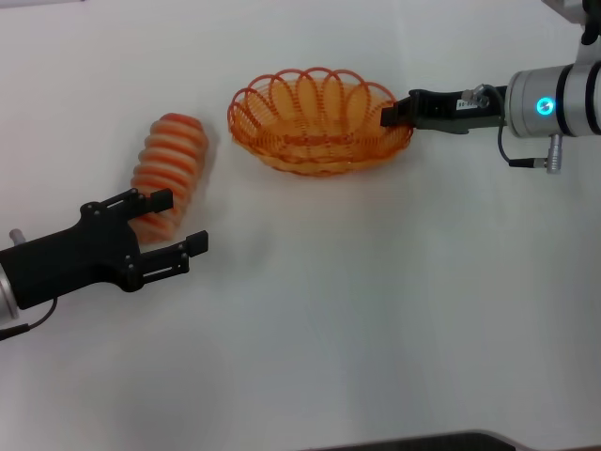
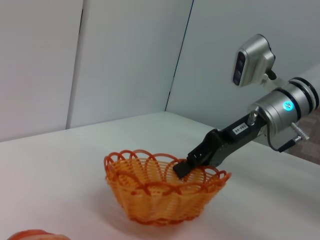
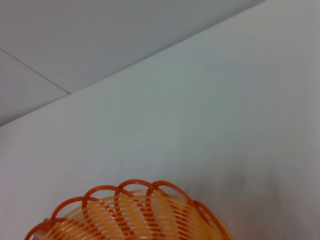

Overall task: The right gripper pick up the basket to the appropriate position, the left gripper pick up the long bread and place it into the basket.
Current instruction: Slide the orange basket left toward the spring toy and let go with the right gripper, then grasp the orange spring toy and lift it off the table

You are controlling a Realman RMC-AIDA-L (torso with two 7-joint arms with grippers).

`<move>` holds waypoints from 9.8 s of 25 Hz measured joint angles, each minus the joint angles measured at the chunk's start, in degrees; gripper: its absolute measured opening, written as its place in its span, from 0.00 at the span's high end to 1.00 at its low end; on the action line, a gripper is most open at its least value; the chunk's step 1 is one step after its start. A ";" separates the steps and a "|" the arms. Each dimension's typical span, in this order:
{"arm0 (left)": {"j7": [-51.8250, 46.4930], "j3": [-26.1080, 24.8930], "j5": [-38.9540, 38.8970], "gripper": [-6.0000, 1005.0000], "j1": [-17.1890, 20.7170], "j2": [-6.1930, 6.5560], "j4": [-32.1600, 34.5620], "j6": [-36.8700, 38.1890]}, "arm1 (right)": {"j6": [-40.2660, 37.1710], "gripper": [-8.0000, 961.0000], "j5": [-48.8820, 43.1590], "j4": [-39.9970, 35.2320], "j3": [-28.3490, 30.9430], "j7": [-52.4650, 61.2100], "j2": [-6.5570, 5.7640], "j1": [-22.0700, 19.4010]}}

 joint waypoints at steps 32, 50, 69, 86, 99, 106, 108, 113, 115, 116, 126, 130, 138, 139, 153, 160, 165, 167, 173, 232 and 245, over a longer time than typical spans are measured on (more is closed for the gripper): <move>-0.19 -0.52 -0.77 0.19 -0.28 0.18 0.00 -0.30 | -5.09 0.19 8.73 -3.78 0.70 -6.03 -0.39 -5.36; -17.49 -1.38 -5.29 0.19 -0.39 0.47 0.17 -1.96 | -20.54 0.02 29.18 -9.57 11.39 -37.88 -0.98 -15.12; -58.58 5.14 0.98 0.19 -4.57 1.74 15.48 -20.07 | -20.59 0.02 29.43 -9.33 16.36 -46.55 -0.84 -15.10; -72.30 19.26 18.59 0.19 -12.07 3.46 27.32 -8.32 | -20.16 0.02 29.25 -9.33 17.04 -48.42 -0.97 -16.10; -74.88 29.09 26.49 0.19 -14.20 0.93 32.84 -5.37 | -20.78 0.02 28.82 -9.33 16.31 -50.03 -0.88 -17.20; -76.43 30.66 31.05 0.19 -14.61 -0.27 34.89 -5.25 | -23.37 0.02 28.48 -8.61 14.97 -56.19 -0.44 -18.23; -76.60 30.51 31.20 0.19 -14.47 -0.30 35.17 -5.24 | -24.64 0.02 27.32 -7.73 13.78 -57.44 -0.66 -18.51; -76.34 30.05 30.82 0.19 -13.99 -0.12 35.36 -5.23 | -29.61 0.02 19.12 -7.45 13.20 -58.80 -0.95 -18.95; -76.26 30.03 30.69 0.19 -13.93 -0.12 35.49 -5.23 | -31.76 0.02 15.03 -7.65 13.19 -59.40 -1.11 -18.99; -76.25 30.03 30.67 0.19 -13.94 -0.14 35.70 -5.24 | -32.43 0.02 13.64 -7.66 13.18 -59.87 -1.16 -18.99; -76.75 32.04 30.39 0.19 -14.98 -0.46 35.95 -4.22 | -32.64 0.02 8.22 -7.39 13.25 -66.73 -0.52 -20.28; -78.49 32.91 30.39 0.19 -15.52 -0.51 35.88 -4.18 | -32.41 0.02 7.97 -7.51 13.26 -66.88 -0.54 -20.36; -81.04 33.95 31.26 0.19 -15.43 -0.53 35.80 -4.33 | -32.30 0.02 6.19 -7.67 13.05 -67.60 -0.55 -20.34; -81.49 33.93 31.29 0.19 -15.33 -0.53 35.92 -4.27 | -32.25 0.02 5.99 -7.63 13.04 -67.69 -0.51 -20.29; -92.51 37.86 34.05 0.19 -15.80 -0.44 36.04 -6.00 | -31.65 0.02 6.18 -7.70 14.11 -67.78 -0.36 -20.18; -97.53 40.87 34.75 0.19 -16.01 -0.51 35.77 -6.26 | -31.62 0.02 5.98 -7.61 13.78 -67.87 -0.36 -19.92; -98.63 41.83 34.80 0.19 -16.11 -0.60 35.44 -6.87 | -31.58 0.02 5.84 -7.21 13.57 -69.06 -0.42 -19.94; -98.70 42.78 34.81 0.19 -16.05 -0.61 35.43 -7.61 | -31.56 0.02 5.82 -7.21 13.56 -69.15 -0.42 -19.98; -98.76 45.43 35.68 0.19 -15.94 -0.64 34.70 -9.33 | -31.69 0.02 5.79 -7.21 13.45 -69.15 -0.45 -20.06; -98.90 48.33 37.94 0.40 -15.90 -0.68 31.57 -13.55 | -31.18 0.02 4.91 -7.14 13.44 -68.10 -0.36 -19.08; -96.27 47.58 37.45 0.50 -15.68 -0.59 33.63 -13.99 | -31.13 0.02 5.02 -7.14 13.53 -67.84 -0.36 -19.02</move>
